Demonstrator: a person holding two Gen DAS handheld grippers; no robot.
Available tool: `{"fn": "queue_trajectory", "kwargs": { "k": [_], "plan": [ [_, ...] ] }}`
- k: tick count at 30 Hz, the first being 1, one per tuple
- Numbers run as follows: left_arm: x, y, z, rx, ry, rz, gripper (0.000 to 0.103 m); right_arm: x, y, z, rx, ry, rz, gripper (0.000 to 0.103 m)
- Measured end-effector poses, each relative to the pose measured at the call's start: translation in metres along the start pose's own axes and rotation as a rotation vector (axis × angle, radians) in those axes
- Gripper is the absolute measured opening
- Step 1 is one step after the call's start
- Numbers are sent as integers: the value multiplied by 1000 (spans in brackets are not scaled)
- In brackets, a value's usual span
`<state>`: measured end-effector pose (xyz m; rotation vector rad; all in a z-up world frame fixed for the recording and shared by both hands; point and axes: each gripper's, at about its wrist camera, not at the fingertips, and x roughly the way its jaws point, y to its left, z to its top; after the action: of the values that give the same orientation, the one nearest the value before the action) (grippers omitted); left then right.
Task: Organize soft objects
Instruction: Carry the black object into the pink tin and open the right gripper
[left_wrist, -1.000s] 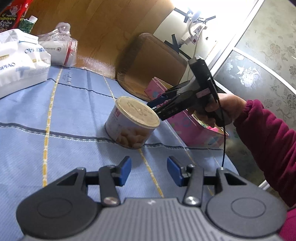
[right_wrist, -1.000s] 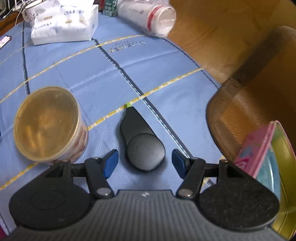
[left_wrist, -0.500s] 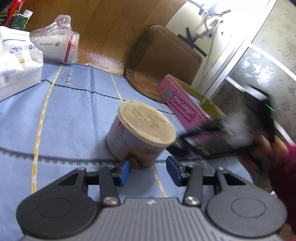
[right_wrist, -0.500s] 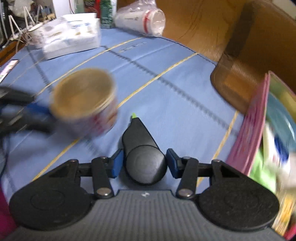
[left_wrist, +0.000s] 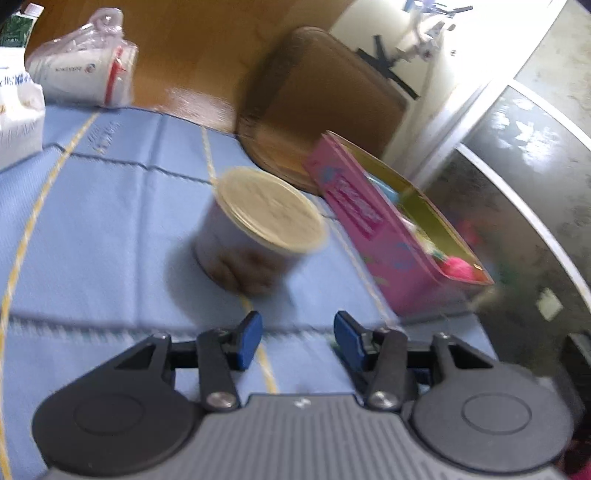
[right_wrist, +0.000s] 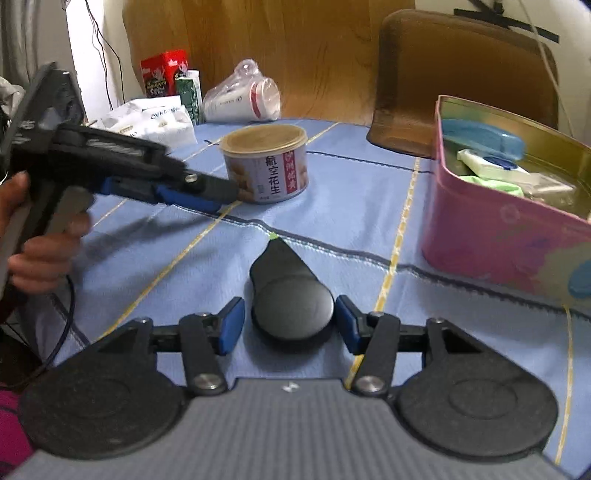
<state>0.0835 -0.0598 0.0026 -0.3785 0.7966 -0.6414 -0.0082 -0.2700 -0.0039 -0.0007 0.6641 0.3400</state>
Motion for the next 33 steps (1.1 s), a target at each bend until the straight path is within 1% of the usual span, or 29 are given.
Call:
{"fn": "queue_trajectory", "kwargs": {
  "k": [2, 4, 5, 6, 8, 10, 11, 12, 13, 14, 15, 17, 18, 21, 23, 25, 29, 33],
  "plan": [
    [-6, -7, -8, -28, 21, -34, 49, 2, -1, -2, -2, -18, -4, 56],
    [-8, -13, -12, -51, 41, -64, 53, 4, 4, -1, -25, -26, -15, 52],
    [-8, -16, -14, -58, 53, -73, 53, 2, 5, -3, -10, -33, -3, 52],
    [-7, -20, -16, -61, 67, -79, 53, 2, 3, -5, 25, -43, 21, 52],
    [-4, -27, -21, -66, 83, -85, 53, 1, -4, -6, 138, -65, 93, 52],
    [-1, -30, -24, -75, 88, -78, 51, 1, -12, -11, 255, -91, 172, 52],
    [0, -30, -24, -76, 82, -67, 49, 1, -12, -15, 291, -103, 180, 52],
    [1, -31, -25, -76, 74, -51, 39, 0, -12, -18, 300, -121, 174, 52],
    [3, -32, -25, -73, 69, -38, 27, -2, -7, -20, 301, -135, 157, 52],
    [4, -34, -23, -66, 66, -29, 23, -5, -5, -21, 300, -144, 144, 52],
    [7, -37, -21, -67, 71, -42, 19, -7, -6, -22, 299, -151, 145, 52],
    [9, -42, -14, -80, 89, -101, 19, -14, -8, -22, 296, -185, 149, 52],
    [11, -48, -9, -68, 89, -118, 19, -19, -9, -21, 286, -206, 141, 52],
    [15, -72, 6, -2, 64, -146, 20, -36, -12, -13, 241, -279, 65, 52],
    [22, -90, 19, 31, 56, -164, 20, -46, -20, -6, 229, -323, 23, 52],
    [35, -111, 34, 85, 46, -174, 21, -52, -32, 4, 207, -358, -33, 52],
    [71, -148, 61, 155, 37, -180, 21, -53, -63, 20, 179, -396, -154, 52],
    [118, -175, 80, 200, 52, -173, 22, -48, -102, 29, 197, -399, -244, 52]
  ]
}}
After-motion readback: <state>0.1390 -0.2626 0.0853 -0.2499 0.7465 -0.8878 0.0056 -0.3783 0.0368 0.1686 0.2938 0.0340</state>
